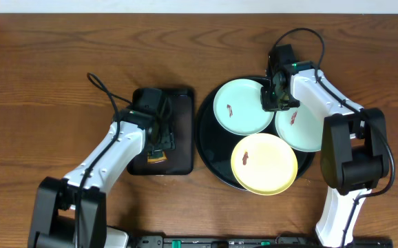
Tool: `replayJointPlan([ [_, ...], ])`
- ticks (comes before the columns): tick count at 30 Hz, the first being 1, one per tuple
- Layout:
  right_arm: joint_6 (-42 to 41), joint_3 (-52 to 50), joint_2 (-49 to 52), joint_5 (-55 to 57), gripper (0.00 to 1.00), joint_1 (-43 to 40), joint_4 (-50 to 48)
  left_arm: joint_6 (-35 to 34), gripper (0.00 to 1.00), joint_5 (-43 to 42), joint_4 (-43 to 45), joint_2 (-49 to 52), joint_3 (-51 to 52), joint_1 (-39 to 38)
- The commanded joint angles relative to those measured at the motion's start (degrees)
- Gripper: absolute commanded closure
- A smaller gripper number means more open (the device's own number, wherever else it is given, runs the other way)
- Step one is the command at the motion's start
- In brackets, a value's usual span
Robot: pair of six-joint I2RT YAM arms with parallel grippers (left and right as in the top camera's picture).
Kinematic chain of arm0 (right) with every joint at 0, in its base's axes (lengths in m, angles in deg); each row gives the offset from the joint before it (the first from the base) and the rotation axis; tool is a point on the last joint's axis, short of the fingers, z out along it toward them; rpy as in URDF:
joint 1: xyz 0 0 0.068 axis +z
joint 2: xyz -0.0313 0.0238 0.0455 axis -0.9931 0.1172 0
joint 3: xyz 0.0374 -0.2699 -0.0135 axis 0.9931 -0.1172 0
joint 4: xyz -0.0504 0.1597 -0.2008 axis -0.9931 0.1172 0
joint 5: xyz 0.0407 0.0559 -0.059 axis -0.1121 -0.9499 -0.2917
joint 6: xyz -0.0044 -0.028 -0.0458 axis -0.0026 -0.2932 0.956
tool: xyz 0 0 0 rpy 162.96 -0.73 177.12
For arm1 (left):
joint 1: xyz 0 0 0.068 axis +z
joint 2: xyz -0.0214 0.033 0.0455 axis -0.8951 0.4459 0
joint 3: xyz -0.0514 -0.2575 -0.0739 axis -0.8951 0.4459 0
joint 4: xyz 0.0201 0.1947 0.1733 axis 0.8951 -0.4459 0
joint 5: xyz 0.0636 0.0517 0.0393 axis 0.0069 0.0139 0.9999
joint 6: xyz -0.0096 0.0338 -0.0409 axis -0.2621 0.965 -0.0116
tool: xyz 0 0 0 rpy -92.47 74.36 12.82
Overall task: Clean dirty plates on tray and stack at the side
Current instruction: 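Lift the sponge with the left gripper above the small tray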
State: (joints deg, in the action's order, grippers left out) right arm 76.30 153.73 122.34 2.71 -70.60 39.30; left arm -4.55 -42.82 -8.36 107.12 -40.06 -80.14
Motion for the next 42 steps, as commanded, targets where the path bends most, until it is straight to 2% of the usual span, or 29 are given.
replayJointPlan([
  [1, 0.00, -0.46, 0.50, 0.33, 0.89, 0.17, 0.24, 0.33, 0.27, 0.76, 0.83, 1.84, -0.79, -0.13],
  [6, -0.02, -0.46, 0.50, 0.33, 0.89, 0.17, 0.24, 0.26, 0.43, 0.74, 2.82, 5.18, -0.76, -0.13],
  [10, 0.00, -0.46, 0.50, 0.33, 0.89, 0.17, 0.24, 0.26, 0.49, 0.76, 4.17, 6.21, -0.79, -0.07],
  [14, -0.02, -0.46, 0.50, 0.33, 0.88, 0.17, 0.24, 0.24, 0.49, 3.76, 4.50, 5.33, -0.81, -0.07],
  [36, 0.02, -0.46, 0.50, 0.35, 0.88, 0.17, 0.26, 0.09, 0.49, 3.78, 5.22, 3.43, 2.25, -0.07],
  [40, 0.02, -0.46, 0.50, 0.35, 0.88, 0.17, 0.26, 0.07, 0.65, 4.17, 6.69, 3.43, 2.62, -0.07],
  [42, 0.02, -0.46, 0.50, 0.35, 0.88, 0.17, 0.26, 0.07, 0.76, 4.17, 6.95, 3.43, 2.62, -0.07],
])
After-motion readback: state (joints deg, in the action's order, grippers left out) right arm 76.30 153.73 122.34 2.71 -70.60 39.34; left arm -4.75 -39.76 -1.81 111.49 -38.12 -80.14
